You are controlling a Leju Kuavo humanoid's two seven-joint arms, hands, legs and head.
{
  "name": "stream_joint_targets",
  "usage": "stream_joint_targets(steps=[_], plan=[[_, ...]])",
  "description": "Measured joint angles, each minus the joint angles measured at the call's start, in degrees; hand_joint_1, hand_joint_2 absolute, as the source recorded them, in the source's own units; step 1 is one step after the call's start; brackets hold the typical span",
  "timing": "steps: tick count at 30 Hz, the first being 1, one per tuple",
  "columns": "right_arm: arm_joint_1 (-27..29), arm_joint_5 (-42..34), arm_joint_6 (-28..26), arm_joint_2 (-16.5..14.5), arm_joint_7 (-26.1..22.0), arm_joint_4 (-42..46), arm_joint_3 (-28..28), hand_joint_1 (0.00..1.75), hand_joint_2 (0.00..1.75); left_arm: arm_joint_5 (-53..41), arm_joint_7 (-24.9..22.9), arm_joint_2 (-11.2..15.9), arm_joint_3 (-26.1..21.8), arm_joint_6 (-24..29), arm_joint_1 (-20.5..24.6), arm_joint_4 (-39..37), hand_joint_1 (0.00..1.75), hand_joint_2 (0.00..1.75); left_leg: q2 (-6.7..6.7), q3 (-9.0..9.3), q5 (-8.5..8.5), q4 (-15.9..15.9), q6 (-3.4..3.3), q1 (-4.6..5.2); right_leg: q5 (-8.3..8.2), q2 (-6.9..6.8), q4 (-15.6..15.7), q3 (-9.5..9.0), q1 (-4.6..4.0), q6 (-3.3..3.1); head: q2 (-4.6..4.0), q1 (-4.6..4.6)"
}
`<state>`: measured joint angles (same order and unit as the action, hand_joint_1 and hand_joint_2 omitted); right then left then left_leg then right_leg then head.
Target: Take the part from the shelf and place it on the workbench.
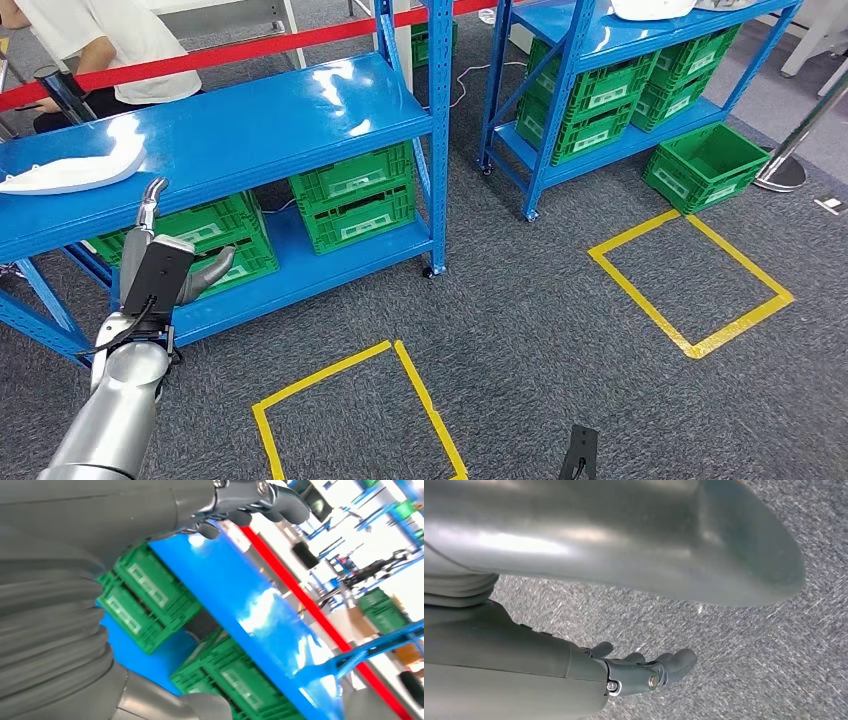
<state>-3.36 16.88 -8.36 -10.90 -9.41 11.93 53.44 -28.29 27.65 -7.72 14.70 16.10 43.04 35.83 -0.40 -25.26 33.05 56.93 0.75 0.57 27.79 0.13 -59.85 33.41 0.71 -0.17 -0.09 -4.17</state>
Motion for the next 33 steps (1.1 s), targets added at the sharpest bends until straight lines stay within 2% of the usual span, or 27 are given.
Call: stream_joint_targets(steps=[3, 8, 17, 21, 27, 30, 32, 33], plan=[[-0.01, 0.56, -0.45, 0.02, 0.29, 0.0, 0.0, 0.0, 0.0, -0.26, -0.5, 0.02, 0.61, -0.91, -1.14, 4.34, 0.0, 0.0, 0.0, 0.0, 0.0, 0.0, 0.0, 0.0, 0.0, -0.01, 0.0, 0.0, 0.0, 0.0, 0.0, -0.01], [0.01, 1.59, -1.2, 0.04, 0.9, 0.0, -0.02, 0.0, 0.0, -0.3, -0.46, -0.07, 1.24, -0.53, -3.19, 9.81, 0.0, 0.0, 0.0, 0.0, 0.0, 0.0, 0.0, 0.0, 0.0, 0.0, 0.0, 0.0, 0.01, 0.0, 0.0, 0.0], [0.06, 3.19, -2.16, 0.37, 1.97, 0.0, -0.07, 0.0, 0.0, 3.45, 3.0, 0.47, 1.18, 4.95, -8.68, 18.77, 0.0, 0.0, 0.0, -0.01, 0.01, -0.01, -0.01, 0.0, 0.0, 0.0, 0.0, 0.0, 0.01, 0.0, -0.01, 0.0], [0.05, 2.53, -2.35, 0.73, 0.37, 0.0, -0.07, 0.0, 0.0, 4.87, 4.72, 0.73, 1.11, 5.84, -10.44, 21.83, 0.0, 0.0, 0.0, -0.01, 0.01, -0.01, -0.01, 0.0, 0.0, 0.0, 0.0, 0.0, 0.02, 0.0, -0.01, 0.0], [0.05, 2.74, -2.34, 1.13, -1.49, 0.0, -0.07, 0.0, 0.0, 4.65, 4.52, 0.75, 1.1, 6.74, -11.84, 25.69, 0.0, 0.0, 0.0, -0.01, 0.01, 0.0, -0.01, 0.0, 0.0, -0.01, 0.0, 0.0, 0.05, 0.01, -0.01, 0.0], [0.01, 2.86, -1.92, 1.18, -2.25, 0.0, -0.07, 0.0, 0.0, 4.58, 4.18, 0.85, 1.1, 7.15, -12.16, 27.06, 0.0, 0.0, 0.01, -0.2, 0.07, 0.34, -0.38, 0.25, -0.27, -0.02, 0.18, 0.07, 0.3, 0.41, 0.0, 0.01], [-0.02, 2.32, -1.82, 1.16, -2.42, 0.0, -0.07, 0.0, 0.0, 4.67, 4.05, 0.99, 1.07, 7.24, -12.35, 27.99, 0.0, 0.0, 0.03, -0.33, -0.15, 0.16, -0.87, 0.42, -0.58, -0.02, 0.52, 0.06, 0.44, 0.84, 0.0, 0.03], [-0.05, 2.0, -1.8, 1.15, -2.36, 0.0, -0.07, 0.0, 0.0, 4.71, 4.0, 1.07, 1.05, 7.27, -12.5, 28.49, 0.0, 0.0, 0.06, -0.03, -0.61, -0.48, -1.16, 0.21, -0.67, -0.04, 0.7, 0.03, 0.41, 1.05, 0.0, 0.01]])
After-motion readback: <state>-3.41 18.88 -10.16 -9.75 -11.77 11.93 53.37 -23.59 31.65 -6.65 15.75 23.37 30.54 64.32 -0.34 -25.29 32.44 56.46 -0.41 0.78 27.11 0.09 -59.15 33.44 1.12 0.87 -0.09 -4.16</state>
